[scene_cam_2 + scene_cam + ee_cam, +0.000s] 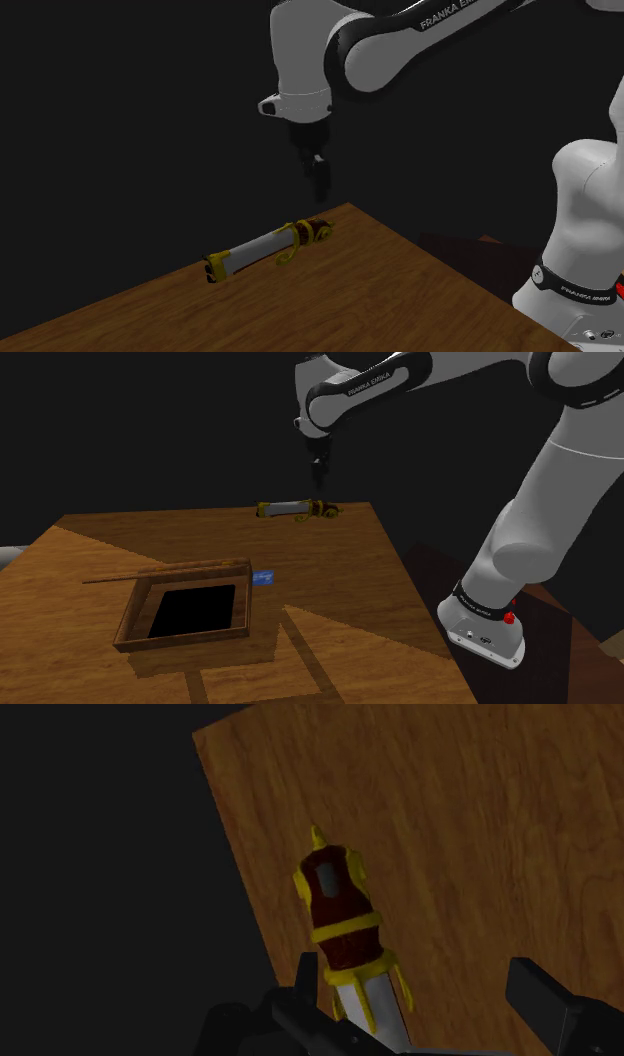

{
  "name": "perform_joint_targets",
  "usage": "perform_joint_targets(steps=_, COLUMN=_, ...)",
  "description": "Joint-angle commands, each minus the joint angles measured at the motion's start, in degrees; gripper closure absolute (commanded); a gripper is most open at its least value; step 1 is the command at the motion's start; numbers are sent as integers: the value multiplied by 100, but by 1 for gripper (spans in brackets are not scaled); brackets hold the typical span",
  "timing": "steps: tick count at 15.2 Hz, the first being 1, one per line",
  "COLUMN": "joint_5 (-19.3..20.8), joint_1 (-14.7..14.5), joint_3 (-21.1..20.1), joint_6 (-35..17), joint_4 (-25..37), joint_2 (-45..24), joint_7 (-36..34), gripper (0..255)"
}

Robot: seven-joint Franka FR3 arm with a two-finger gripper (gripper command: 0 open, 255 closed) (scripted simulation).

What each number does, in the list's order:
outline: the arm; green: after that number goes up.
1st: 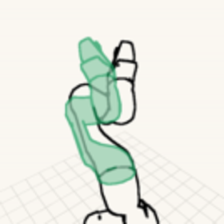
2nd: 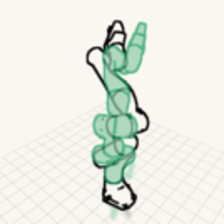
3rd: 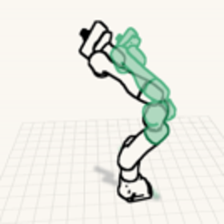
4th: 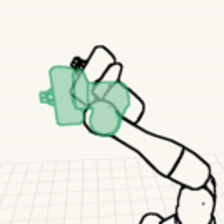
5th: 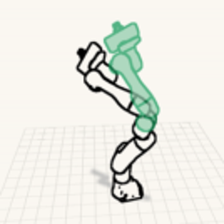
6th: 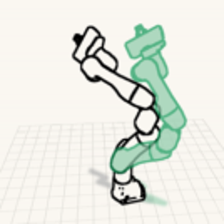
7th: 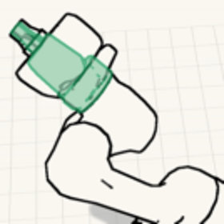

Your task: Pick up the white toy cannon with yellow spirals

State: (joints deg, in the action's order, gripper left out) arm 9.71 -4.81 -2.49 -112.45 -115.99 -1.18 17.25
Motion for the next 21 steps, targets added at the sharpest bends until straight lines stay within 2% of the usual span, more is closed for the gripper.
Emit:
perform_joint_targets(steps=1, joint_5=131, joint_1=-43, joint_3=-39, joint_6=-86, joint_4=360, joint_2=-553, joint_7=68, gripper=0)
perform_joint_targets(steps=9, joint_5=613, joint_1=-293, joint_3=-140, joint_6=-26, joint_4=1751, joint_2=-2291, joint_7=324, gripper=0)
perform_joint_targets(steps=18, joint_5=684, joint_1=-298, joint_3=-112, joint_6=-474, joint_4=1576, joint_2=-2577, joint_7=204, gripper=0)
perform_joint_targets(steps=19, joint_5=684, joint_1=-298, joint_3=-113, joint_6=-474, joint_4=1572, joint_2=-2573, joint_7=204, gripper=255)
perform_joint_targets(steps=21, joint_5=684, joint_1=-297, joint_3=-112, joint_6=-472, joint_4=1579, joint_2=-2577, joint_7=207, gripper=255)
